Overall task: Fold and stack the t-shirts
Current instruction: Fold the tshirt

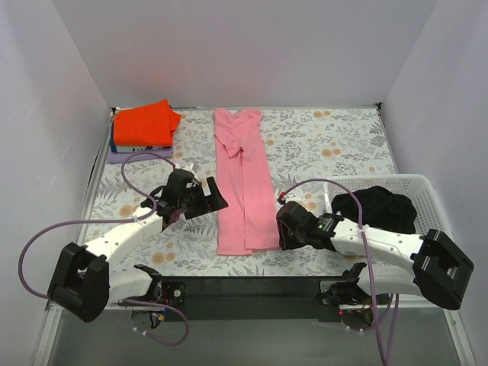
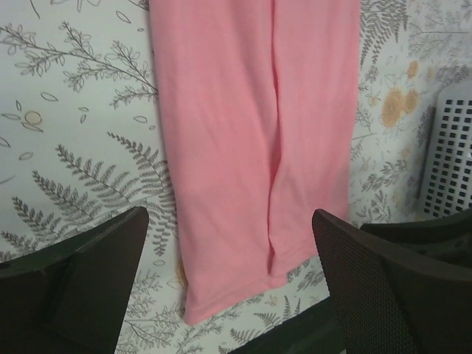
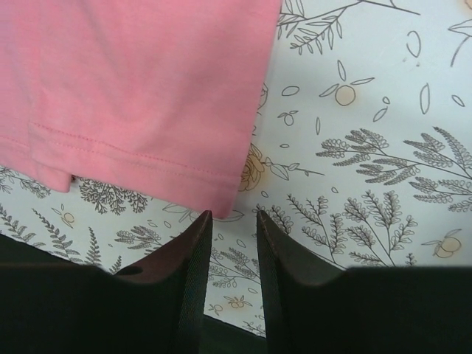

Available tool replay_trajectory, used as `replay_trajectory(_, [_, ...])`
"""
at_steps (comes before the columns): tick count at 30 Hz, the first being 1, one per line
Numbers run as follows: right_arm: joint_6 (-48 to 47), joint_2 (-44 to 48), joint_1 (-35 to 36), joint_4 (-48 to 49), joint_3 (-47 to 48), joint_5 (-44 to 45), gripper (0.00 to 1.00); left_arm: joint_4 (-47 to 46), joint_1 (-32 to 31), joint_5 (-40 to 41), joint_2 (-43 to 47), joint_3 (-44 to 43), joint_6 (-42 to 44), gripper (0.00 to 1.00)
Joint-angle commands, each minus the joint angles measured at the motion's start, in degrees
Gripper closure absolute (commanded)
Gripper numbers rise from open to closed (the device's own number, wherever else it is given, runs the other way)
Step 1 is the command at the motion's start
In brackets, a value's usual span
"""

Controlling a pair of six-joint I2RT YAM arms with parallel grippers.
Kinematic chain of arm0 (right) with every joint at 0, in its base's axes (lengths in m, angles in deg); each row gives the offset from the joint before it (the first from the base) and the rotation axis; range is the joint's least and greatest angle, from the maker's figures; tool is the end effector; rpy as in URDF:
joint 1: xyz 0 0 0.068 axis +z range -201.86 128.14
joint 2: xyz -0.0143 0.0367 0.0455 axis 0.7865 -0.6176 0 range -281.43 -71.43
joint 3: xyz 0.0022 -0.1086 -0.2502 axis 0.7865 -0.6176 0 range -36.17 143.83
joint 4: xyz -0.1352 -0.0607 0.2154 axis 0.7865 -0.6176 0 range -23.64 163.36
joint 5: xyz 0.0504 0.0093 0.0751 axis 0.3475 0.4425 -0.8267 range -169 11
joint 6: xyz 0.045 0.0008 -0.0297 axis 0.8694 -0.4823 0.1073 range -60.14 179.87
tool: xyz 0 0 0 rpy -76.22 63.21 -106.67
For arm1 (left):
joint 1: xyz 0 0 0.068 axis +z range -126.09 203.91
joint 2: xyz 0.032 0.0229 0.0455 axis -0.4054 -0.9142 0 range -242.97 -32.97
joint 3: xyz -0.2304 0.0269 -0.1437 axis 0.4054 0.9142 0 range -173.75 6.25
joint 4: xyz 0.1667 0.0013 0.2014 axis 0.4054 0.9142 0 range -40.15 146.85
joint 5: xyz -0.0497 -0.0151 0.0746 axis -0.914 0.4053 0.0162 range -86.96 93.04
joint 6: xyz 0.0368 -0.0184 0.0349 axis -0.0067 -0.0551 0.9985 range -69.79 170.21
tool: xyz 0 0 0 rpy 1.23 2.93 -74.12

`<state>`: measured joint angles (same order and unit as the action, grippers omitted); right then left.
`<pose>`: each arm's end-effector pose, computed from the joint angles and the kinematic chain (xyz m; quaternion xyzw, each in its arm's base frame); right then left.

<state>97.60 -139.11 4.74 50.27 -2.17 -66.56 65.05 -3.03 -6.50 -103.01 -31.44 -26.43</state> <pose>0.1255 0.1765 0.1807 -0.1256 0.9448 0.1378 0.2695 0.2135 -0.1152 0.2008 -0.3630 0.8556 -0.3314 0.1622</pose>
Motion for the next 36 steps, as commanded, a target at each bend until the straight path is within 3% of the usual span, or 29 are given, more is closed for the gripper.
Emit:
replay_trajectory(1, [1.02, -1.31, -0.26, 5.42, -0.16, -1.81, 0.63, 1.05, -1.54, 1.89, 7.1, 1.48, -4.3, 0.07])
replay_trajectory(19, [2.52, -3.6, -0.35, 6.04, -2.36, -1.81, 0.64, 12.4, -3.82, 5.85, 14.4, 4.12, -5.27, 0.08])
replay_trajectory(24, [2.25, -5.79, -0.44, 6.13, -1.83, -2.6, 0.75, 12.66, -5.31, 6.38, 14.85, 5.87, -6.5, 0.1])
replay_trajectory(28, [2.17, -5.19, -0.44, 6.04, -1.92, -2.6, 0.92, 12.57, -8.39, 6.38, 14.58, 7.81, -9.13, 0.14])
replay_trajectory(36, [1.9, -5.79, -0.35, 6.04, -1.22, -3.04, 0.93, 12.66, -16.12, 8.39, 13.26, 10.09, -15.2, 0.28])
